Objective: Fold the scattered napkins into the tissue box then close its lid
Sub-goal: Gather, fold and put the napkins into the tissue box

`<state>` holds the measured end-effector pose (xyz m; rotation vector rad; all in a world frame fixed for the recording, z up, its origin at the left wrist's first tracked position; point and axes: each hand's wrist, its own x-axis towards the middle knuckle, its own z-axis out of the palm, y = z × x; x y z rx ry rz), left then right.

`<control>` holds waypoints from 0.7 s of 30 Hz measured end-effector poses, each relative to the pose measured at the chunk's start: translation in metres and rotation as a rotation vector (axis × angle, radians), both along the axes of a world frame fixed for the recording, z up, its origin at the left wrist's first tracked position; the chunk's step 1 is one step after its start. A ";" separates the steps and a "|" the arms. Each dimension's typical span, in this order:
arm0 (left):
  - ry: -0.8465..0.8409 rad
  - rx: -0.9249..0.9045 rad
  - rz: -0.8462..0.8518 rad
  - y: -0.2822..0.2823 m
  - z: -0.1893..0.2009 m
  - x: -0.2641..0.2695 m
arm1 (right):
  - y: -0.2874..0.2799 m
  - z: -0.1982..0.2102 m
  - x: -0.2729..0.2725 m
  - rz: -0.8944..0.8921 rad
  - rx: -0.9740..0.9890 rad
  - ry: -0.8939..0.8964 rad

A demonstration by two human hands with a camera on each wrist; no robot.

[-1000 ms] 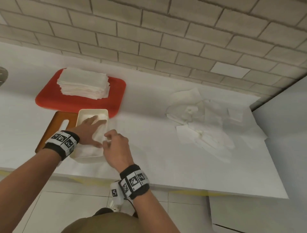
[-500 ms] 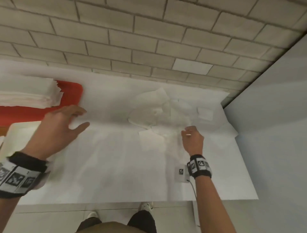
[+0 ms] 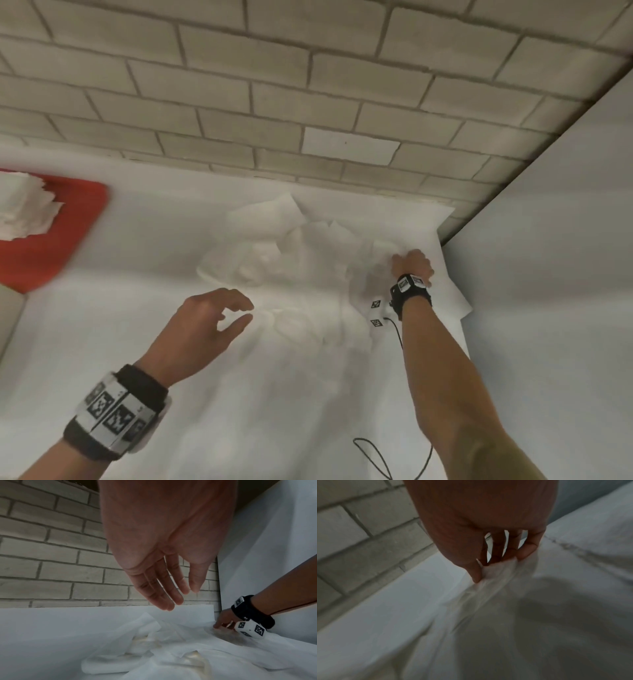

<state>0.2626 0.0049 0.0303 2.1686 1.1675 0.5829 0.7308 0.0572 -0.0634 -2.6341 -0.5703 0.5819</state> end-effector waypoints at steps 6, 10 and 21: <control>-0.057 0.040 -0.114 0.010 0.014 0.051 | -0.039 0.063 -0.049 0.252 0.417 0.172; -0.056 0.042 -0.291 0.013 0.029 0.101 | -0.103 0.111 -0.107 0.316 0.626 0.651; -0.353 -0.104 -0.308 0.014 0.012 0.162 | -0.154 0.123 -0.093 0.076 0.576 0.846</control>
